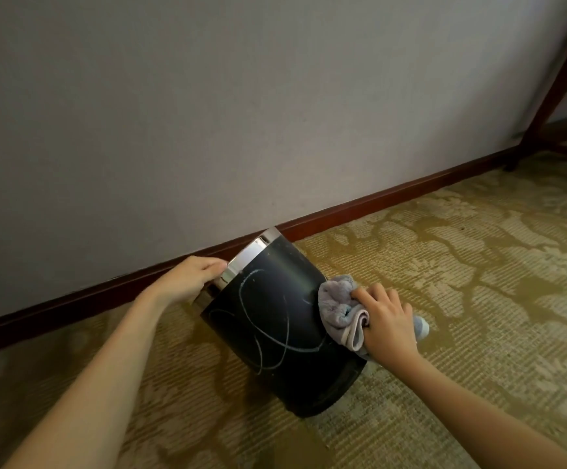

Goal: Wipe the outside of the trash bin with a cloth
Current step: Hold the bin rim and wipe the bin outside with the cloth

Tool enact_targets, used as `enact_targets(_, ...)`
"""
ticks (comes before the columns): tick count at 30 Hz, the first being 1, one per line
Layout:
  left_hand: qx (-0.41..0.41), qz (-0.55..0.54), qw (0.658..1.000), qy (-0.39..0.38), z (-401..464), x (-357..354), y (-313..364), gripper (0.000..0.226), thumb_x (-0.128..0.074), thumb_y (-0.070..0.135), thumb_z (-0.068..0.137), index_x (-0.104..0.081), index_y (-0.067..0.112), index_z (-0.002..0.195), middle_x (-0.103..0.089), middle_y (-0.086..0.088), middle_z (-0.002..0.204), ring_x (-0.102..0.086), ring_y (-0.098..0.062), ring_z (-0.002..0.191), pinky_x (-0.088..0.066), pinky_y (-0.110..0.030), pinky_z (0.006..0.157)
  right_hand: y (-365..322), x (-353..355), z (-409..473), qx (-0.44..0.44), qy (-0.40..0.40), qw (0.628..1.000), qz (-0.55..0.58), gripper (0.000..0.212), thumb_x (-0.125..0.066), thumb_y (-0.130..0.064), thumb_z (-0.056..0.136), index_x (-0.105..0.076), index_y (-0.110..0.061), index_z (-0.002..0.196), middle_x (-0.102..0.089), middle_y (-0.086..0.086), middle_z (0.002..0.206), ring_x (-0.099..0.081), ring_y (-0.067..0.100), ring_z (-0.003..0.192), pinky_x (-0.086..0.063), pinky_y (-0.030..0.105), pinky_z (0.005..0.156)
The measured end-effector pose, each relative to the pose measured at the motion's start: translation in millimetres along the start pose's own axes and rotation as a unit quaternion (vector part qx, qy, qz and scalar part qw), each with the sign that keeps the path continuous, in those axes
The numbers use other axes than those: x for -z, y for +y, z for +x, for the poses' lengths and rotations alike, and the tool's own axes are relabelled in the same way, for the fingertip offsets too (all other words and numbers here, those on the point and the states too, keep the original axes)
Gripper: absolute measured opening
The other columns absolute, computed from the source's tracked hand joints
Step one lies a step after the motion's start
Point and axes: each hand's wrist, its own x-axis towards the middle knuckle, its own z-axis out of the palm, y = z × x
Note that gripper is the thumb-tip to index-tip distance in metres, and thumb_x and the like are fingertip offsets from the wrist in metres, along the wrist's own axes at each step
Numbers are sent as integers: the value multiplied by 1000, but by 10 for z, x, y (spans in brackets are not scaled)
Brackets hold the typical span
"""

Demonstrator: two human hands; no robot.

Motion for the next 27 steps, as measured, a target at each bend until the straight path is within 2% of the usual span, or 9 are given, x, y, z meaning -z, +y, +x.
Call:
enact_targets(2,-12,-4,1000,-23,-51,33,-83,31,-45,32,98,-74,25,91,-73,12,94,-62,-1,97,-39,-39,99,-6,3,3,-4,-1,1000,-5,32,-66,-18,80,-60,-22,111,-53,3,99,-47,27,86,-36,39,66)
enact_targets(4,-16,-37,999,-17,-82,36,-128,26,-51,28,96,-76,27,93,-72,20,99,-60,2,101,-36,-38,99,6,4,8,-9,-4,1000,-8,32,-64,-20,81,-58,-23,113,-52,2,100,-46,26,87,-37,39,67)
enact_targets(7,-25,-51,998,16,-76,18,-170,24,-55,20,93,-77,31,93,-72,19,98,-62,1,101,-38,-38,101,36,-4,-6,-21,-12,1000,-7,32,-62,-24,83,-56,-25,114,-50,1,102,-44,25,89,-37,39,71)
enact_targets(11,-40,-19,996,74,3,-83,-118,23,-57,13,92,-77,25,90,-74,10,96,-62,-12,105,-39,-48,103,71,1,6,-38,-29,999,-2,32,-60,-27,85,-53,-27,117,-47,-1,104,-43,24,91,-36,39,74)
enact_targets(14,-49,2,993,105,41,-194,-9,22,-57,13,92,-76,24,95,-72,7,99,-61,-16,108,-41,-44,102,128,60,83,-77,-48,995,26,29,-58,-29,86,-51,-30,114,-43,-2,101,-40,23,93,-35,41,78)
enact_targets(17,-67,10,992,110,34,-297,132,21,-57,16,92,-75,25,97,-72,10,90,-63,-11,99,-44,-40,97,121,184,233,-108,-31,986,122,18,-56,-24,87,-53,-32,102,-40,-6,96,-40,22,94,-31,40,78)
enact_targets(20,-105,12,990,97,49,-449,320,22,-57,14,92,-76,26,96,-72,12,86,-64,-8,92,-48,-36,92,-89,312,545,-77,21,973,216,37,-53,-8,85,-58,-30,114,-47,-7,103,-40,20,97,-34,41,82)
enact_targets(23,-114,34,986,113,117,-599,479,21,-57,16,92,-74,26,98,-71,9,94,-63,-10,95,-48,-35,91,-261,373,720,-78,55,969,227,53,-49,-1,82,-55,-29,126,-51,-6,121,-38,18,101,-35,45,87)
enact_targets(27,-97,47,982,154,222,-599,453,19,-57,20,92,-75,24,94,-70,5,87,-64,-14,88,-51,-35,85,-16,175,411,-81,61,975,197,48,-52,0,82,-59,-27,121,-53,-4,115,-32,15,93,-31,41,80)
